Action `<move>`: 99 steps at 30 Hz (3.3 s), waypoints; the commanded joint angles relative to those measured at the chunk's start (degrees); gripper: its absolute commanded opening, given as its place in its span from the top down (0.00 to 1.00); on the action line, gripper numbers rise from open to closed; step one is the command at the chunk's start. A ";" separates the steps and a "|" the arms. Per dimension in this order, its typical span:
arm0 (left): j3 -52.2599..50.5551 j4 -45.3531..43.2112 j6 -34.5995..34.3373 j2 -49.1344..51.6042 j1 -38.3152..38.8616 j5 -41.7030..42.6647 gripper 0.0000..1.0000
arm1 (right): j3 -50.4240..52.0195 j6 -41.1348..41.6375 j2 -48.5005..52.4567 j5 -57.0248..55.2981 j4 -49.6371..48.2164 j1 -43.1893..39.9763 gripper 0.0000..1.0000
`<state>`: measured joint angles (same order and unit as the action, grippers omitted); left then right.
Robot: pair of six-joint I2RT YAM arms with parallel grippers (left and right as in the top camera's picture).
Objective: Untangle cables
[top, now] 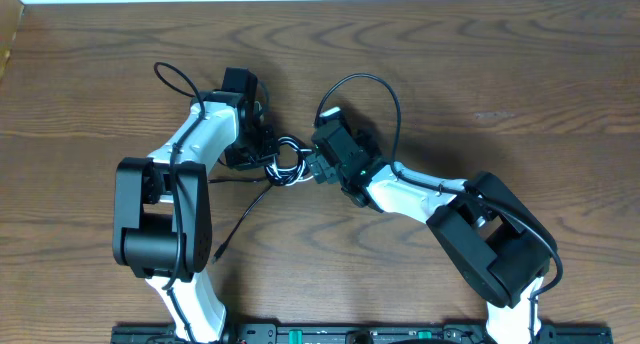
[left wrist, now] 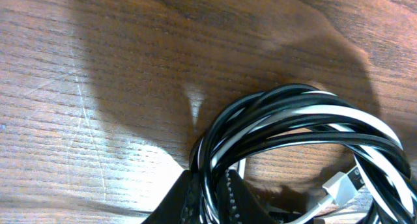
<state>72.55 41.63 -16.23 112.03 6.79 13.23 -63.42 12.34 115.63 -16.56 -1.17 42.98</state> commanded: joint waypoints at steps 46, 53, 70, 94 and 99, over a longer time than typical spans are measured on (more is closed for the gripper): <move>-0.07 0.07 0.74 0.28 -0.02 -0.35 0.86 | -7.17 -12.17 -1.75 -22.47 17.57 -5.51 0.01; -0.07 0.07 0.74 0.28 0.04 -0.33 0.85 | -7.17 -12.20 -1.75 -4.48 16.98 -5.40 0.01; -0.07 -0.85 0.74 0.28 0.04 10.21 0.62 | -7.19 -12.24 -1.75 1.99 16.35 -1.22 0.01; -4.79 -5.92 -0.57 0.39 0.04 -1.36 0.61 | -8.94 -15.47 -1.73 -9.05 23.65 -2.69 0.01; -4.83 -5.95 -1.60 0.39 0.02 -4.15 0.61 | -8.94 -17.27 -1.73 -16.50 25.18 -4.44 0.01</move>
<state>69.71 35.57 -16.69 111.31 7.20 13.78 -72.03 -2.24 114.67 -23.73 23.03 40.29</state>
